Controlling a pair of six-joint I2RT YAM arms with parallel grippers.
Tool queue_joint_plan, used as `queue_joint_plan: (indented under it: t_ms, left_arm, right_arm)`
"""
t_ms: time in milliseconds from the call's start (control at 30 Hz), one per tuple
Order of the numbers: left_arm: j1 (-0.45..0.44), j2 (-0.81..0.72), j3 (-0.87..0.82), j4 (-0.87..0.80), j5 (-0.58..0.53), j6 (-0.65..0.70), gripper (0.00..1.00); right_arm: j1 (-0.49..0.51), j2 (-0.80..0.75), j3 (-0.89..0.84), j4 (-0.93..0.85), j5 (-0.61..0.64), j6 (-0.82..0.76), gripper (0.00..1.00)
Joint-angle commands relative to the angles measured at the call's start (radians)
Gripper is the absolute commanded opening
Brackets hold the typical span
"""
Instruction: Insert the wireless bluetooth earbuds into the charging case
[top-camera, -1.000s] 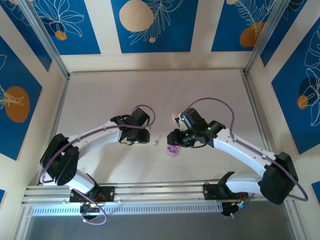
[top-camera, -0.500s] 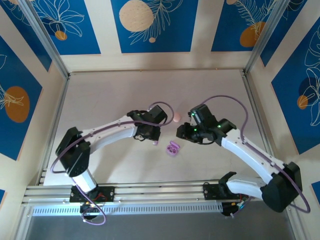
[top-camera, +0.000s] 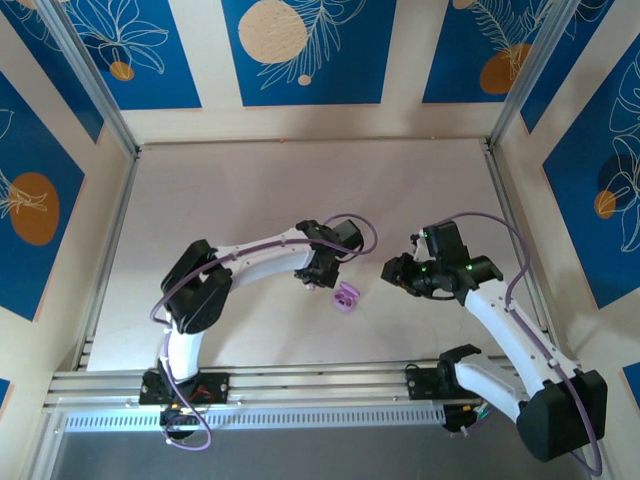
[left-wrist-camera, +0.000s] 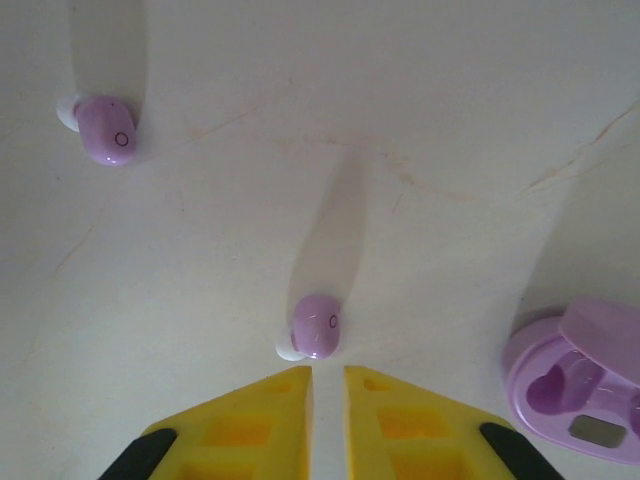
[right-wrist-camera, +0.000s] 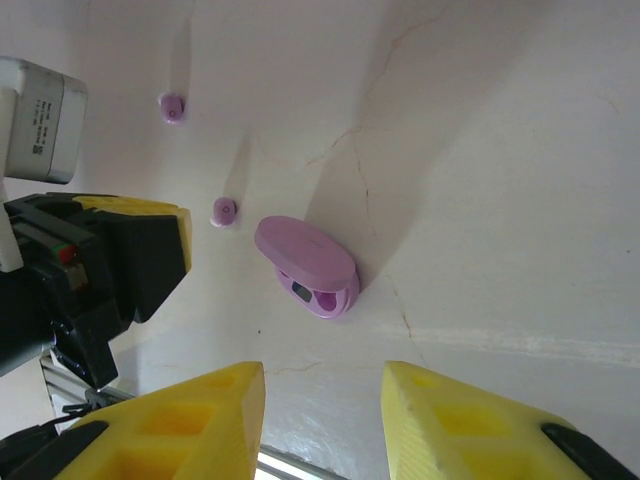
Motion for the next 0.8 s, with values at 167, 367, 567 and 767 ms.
queue_joint_plan:
  t_ms: [167,367,567,767]
  left_arm:
    - [-0.015,0.053,0.030,-0.056,-0.016,-0.023,0.13]
    - [-0.018,0.070,0.033,-0.062,-0.027,-0.022,0.15]
    - [-0.024,0.086,0.045,-0.067,-0.027,-0.020,0.20]
    - [-0.026,0.106,0.060,-0.077,-0.034,-0.018,0.20]
  right_arm:
    - [-0.048,-0.013,-0.029,-0.002,-0.100,-0.044,0.37]
    - [-0.055,0.000,-0.035,0.013,-0.119,-0.044,0.37]
    - [-0.057,0.004,-0.038,0.019,-0.126,-0.042,0.37]
    - [-0.059,0.006,-0.039,0.022,-0.135,-0.044,0.37]
